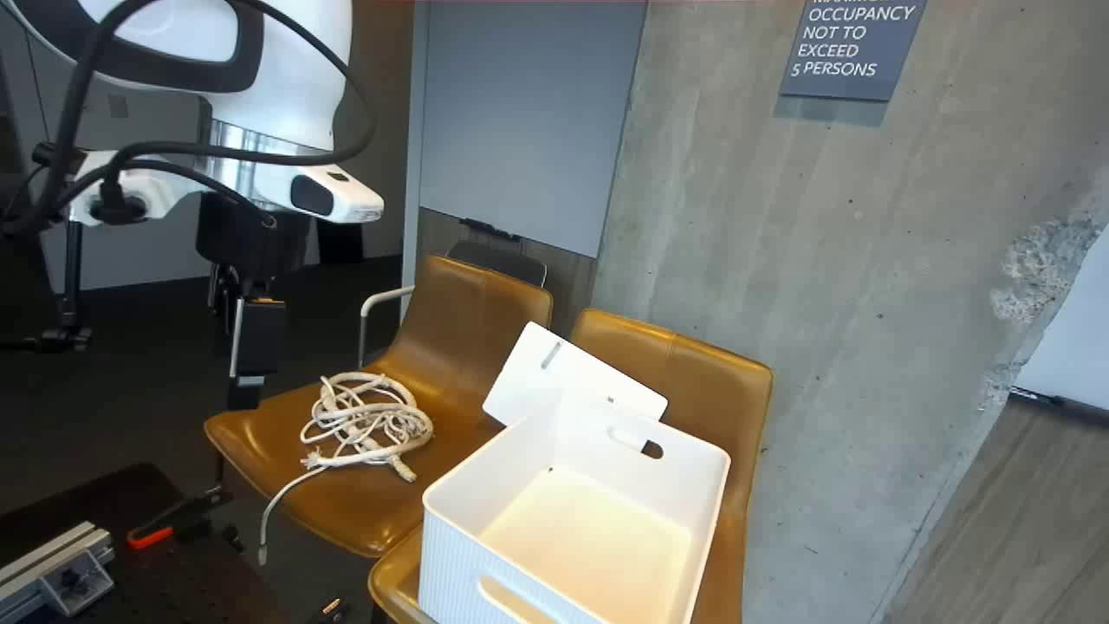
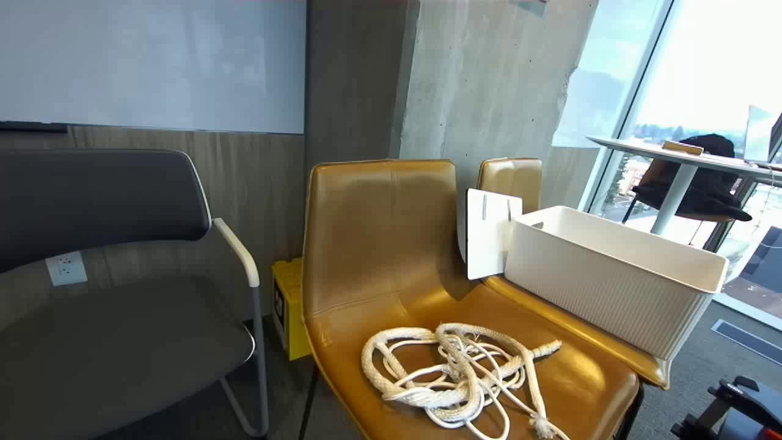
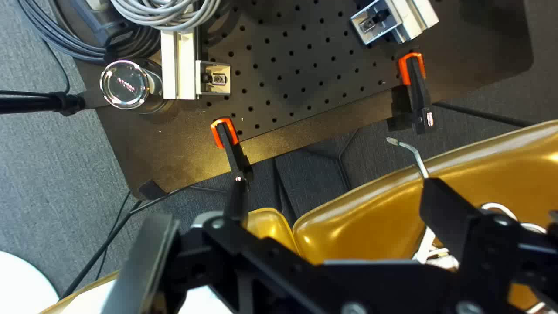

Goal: Put the ropes in the basket, then remove them out of the basket

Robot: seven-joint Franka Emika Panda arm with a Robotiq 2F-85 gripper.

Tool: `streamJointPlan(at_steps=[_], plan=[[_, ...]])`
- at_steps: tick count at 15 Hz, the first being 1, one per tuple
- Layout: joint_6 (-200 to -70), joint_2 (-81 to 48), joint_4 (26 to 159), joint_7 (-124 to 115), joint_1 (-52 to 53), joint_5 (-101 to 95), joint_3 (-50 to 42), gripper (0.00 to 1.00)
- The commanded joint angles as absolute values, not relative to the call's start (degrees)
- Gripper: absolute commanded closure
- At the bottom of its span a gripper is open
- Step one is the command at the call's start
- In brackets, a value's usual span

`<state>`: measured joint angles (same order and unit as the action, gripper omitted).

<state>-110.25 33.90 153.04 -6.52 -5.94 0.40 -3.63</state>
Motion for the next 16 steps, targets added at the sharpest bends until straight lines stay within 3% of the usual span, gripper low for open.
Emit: streamJointPlan(at_steps=[1,16], plan=[[-110.2,33.9,152.9,-6.4,-6.2,0.5,-3.4,0.0],[-111.5,33.9,153.6,-4.4,-5.7,1.0,-3.5,0.0]])
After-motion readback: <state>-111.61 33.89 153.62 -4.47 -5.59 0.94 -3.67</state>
